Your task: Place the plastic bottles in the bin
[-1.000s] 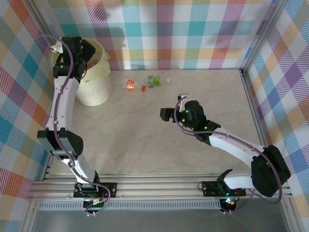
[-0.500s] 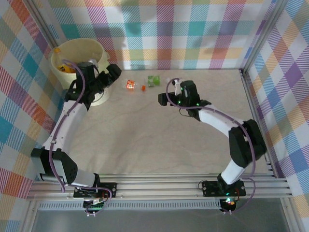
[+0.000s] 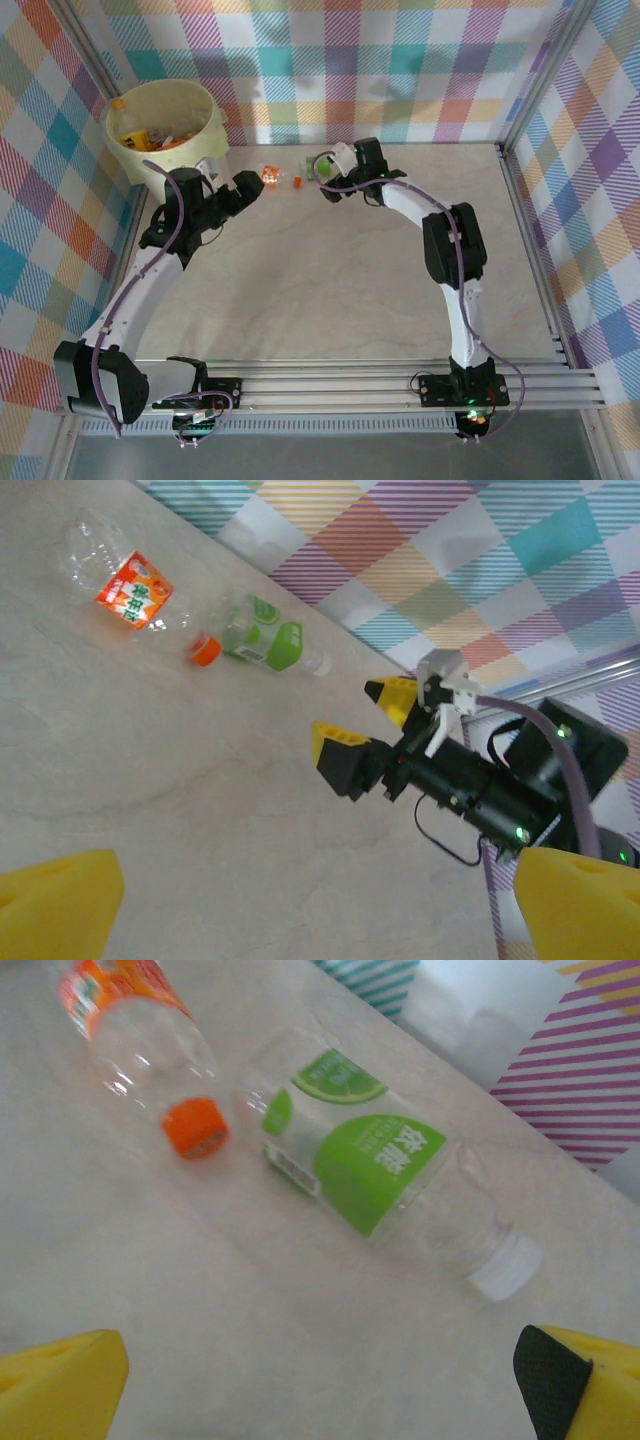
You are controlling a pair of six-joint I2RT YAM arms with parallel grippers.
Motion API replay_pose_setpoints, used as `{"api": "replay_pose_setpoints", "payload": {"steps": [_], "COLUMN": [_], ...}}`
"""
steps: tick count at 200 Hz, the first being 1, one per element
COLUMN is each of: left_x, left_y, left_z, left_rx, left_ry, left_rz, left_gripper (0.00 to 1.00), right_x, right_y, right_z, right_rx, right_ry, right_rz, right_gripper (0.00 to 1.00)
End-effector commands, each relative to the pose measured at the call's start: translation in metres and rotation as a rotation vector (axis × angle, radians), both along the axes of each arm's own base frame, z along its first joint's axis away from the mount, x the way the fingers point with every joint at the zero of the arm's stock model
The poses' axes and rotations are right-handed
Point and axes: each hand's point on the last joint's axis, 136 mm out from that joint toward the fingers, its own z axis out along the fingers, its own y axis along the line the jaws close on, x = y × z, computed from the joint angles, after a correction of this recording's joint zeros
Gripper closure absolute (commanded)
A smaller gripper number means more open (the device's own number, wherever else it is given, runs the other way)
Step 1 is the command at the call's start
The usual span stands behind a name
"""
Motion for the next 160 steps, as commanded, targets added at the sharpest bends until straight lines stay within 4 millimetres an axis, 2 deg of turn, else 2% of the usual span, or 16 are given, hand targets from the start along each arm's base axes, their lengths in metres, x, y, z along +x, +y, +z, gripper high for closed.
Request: {"api": "replay_pose_setpoints", "payload": {"steps": [1,20,51,74,107,136,160], "left_x": [-0.003,-0.005,-0.007,-0.007,-0.004,-0.001,0.002], "left_y": [0.009,0.015,0.017,0.016,0.014,0.013,0.012], "left_z": [0.004,-0.006,-0.03,-0.041,-0.046,-0.051,-0.054], "left_rx": [0.033,0.057,0.07,0.073,0.078,0.088,0.09], "left_ry": [-0.058,-0.044,0.005,0.031,0.046,0.051,0.063], "left_rz": [0.047,0.078,0.087,0.08,0.07,0.063,0.062], "left_gripper": [0.0,0.0,0.0,0.0,0.0,0.0,0.0], "right_x": [0.021,0.049,0.07,0.073,0.076,0.067,0.061], "right_y": [-0.002,-0.003,0.006,0.014,0.022,0.029,0.03], "right_z": [-0.016,-0.026,-0.032,-0.04,-0.05,-0.058,-0.055], "right_rx": [-0.139,-0.209,-0.192,-0.162,-0.117,-0.09,-0.069], "right_ry": [-0.077,-0.165,-0.197,-0.185,-0.179,-0.15,-0.113], "right_rz": [0.12,0.119,0.167,0.239,0.31,0.381,0.391], "right_gripper": [0.0,0.0,0.0,0.01,0.04,0.09,0.14]}}
